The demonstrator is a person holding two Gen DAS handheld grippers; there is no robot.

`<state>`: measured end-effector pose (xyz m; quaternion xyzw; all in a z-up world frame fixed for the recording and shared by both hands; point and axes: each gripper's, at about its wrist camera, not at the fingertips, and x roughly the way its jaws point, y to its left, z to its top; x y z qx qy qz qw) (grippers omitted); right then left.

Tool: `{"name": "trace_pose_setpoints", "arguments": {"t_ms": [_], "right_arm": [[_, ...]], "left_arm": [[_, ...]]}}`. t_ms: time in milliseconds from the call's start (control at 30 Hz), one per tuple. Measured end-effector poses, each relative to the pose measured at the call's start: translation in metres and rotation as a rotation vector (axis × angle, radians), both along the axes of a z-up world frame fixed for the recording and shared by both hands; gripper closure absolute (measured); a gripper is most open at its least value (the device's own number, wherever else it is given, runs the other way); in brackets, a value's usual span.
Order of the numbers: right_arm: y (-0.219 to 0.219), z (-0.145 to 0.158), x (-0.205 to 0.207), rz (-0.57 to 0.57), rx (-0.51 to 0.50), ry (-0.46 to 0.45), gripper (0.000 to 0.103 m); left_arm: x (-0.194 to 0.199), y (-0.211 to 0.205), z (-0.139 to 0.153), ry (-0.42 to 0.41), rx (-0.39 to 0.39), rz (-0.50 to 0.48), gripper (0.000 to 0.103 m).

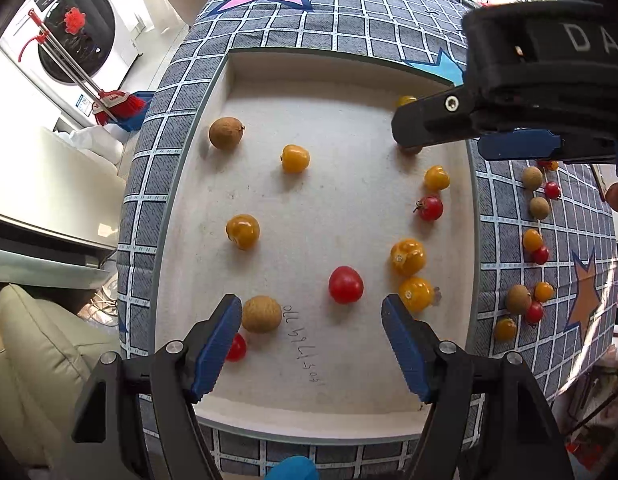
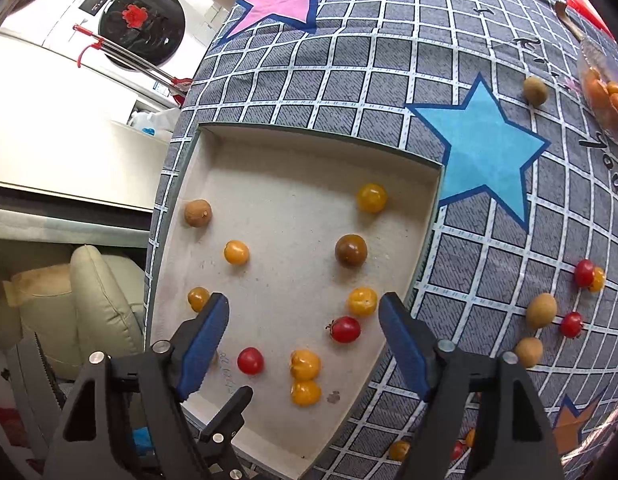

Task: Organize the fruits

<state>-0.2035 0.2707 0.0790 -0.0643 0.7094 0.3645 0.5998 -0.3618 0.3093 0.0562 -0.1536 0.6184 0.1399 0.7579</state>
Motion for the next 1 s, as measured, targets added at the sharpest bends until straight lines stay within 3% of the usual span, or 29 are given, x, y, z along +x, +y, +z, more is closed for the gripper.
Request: {"name": "trace_pose_setpoints", "arguments": {"t_ms": [33,100,200,367,500,600,1000], "right_arm": [[-0.003,0.004,-0.002,0.010,-0.012,-0.013,0.021],[-0.008,0.011,-0.009,0.031,-0.041,-0.036,0.020],[-0.023,0.016,-0.018,0.048,-0.069,-0.048,0.017],[-0.044,0.025,-0.026,0.063,-0.102,-0.102,0.001],[-0.058,0.038,-0.030,0.058,-0.109,-0.159,0.000],[-0.066,0.046,-0.036,0.059,-0.121,-0.178,0.000],[-0.074,0.061,-0.058,0.073,-0.156,-0.189,0.000]], "left_arm": [[-0.003,-0.001,0.003,-0.005,-0.003,-0.002,0.016],[-0.011,-0.001,0.010,-0.025,-0.010,-0.011,0.004],[-0.020,-0.004,0.018,-0.013,0.002,-0.037,0.004],[-0.031,0.000,0.026,0.001,0.016,-0.057,0.001],[-0.038,0.003,0.043,-0.031,0.081,-0.053,0.001],[-0.039,0.008,0.050,-0.001,0.122,-0.051,0.001],[-0.030,0.022,0.061,0.035,0.070,-0.110,0.001]]}}
